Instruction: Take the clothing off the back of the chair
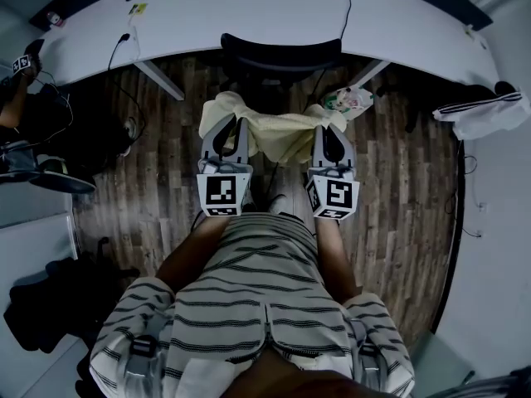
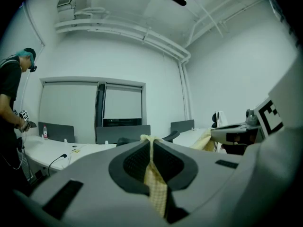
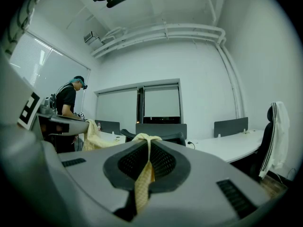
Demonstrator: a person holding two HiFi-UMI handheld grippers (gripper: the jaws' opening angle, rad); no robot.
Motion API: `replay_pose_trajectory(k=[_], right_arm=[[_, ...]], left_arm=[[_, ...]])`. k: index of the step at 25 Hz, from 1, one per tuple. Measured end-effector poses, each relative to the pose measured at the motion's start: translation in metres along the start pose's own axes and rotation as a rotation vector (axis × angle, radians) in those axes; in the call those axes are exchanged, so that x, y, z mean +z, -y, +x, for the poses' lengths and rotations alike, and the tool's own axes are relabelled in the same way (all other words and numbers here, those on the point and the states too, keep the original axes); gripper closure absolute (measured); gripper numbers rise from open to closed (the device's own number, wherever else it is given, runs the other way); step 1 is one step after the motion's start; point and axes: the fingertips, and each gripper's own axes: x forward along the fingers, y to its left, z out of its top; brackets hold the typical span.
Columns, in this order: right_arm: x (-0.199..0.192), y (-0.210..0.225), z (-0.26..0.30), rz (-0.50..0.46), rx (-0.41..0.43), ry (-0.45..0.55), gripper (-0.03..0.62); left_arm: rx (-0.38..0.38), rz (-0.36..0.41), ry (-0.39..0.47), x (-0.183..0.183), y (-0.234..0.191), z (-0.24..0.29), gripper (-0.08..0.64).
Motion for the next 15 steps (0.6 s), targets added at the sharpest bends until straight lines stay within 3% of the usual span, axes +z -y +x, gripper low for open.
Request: replay_pose_trajectory(k=[15], right_arm=[[-0.014, 0.003, -0.003, 0.008, -0.013, -0.031, 0.572]], left_arm=[[-0.004, -0.017, -0.019, -0.011, 0.004, 0.0, 0.523]])
